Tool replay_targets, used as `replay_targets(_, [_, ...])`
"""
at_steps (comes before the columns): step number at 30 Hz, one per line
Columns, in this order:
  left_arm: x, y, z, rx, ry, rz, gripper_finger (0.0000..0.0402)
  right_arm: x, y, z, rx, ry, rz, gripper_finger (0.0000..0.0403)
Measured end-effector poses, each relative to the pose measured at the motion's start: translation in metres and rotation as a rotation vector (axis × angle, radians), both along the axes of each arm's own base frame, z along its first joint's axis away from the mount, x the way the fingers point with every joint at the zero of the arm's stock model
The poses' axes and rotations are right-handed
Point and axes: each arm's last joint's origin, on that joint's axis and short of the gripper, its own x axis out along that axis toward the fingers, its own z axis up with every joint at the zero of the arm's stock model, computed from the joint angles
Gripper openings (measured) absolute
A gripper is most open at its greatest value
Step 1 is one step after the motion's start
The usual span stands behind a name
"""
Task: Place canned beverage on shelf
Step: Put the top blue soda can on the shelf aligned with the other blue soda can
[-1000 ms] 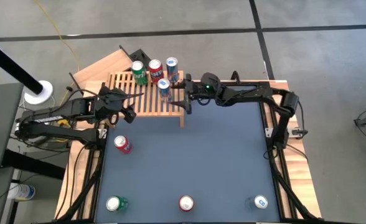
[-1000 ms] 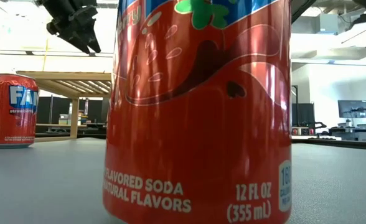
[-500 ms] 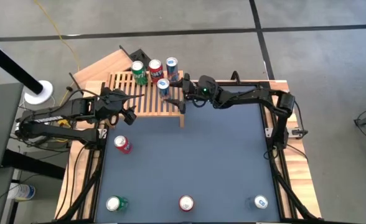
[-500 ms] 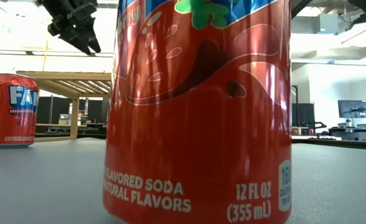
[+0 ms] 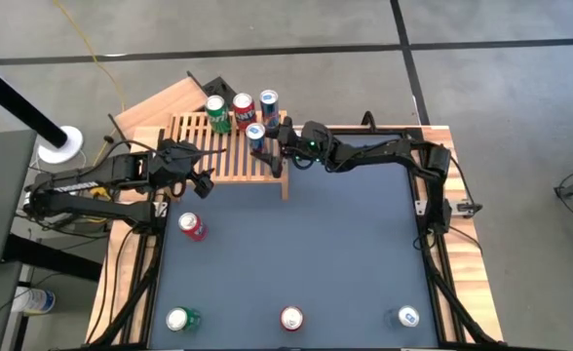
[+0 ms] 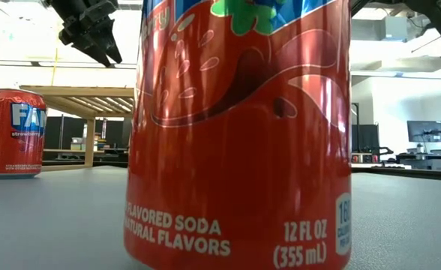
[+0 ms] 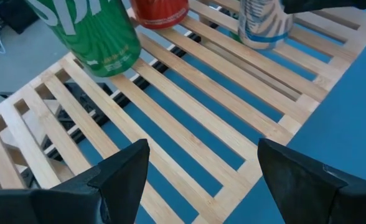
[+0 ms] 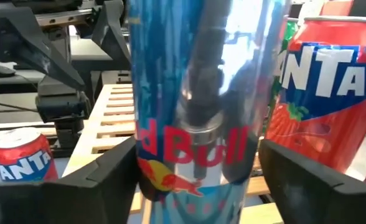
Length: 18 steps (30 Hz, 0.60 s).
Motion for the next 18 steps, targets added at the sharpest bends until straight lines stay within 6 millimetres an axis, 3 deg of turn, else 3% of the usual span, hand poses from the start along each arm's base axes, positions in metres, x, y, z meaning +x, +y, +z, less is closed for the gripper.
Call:
replay_targets(6, [0.0,0.0,0.0,0.006,0.006,-0.004,0.0288,0.0,0.0,-0.001,0.018,0.004,-0.009,0.0278])
replay_targets(18, [0.0,0.0,0.0,0.008,0.007,-0.002,0.0288,-0.011,0.003,0.014,0.03,0.097,-0.047,0.0221])
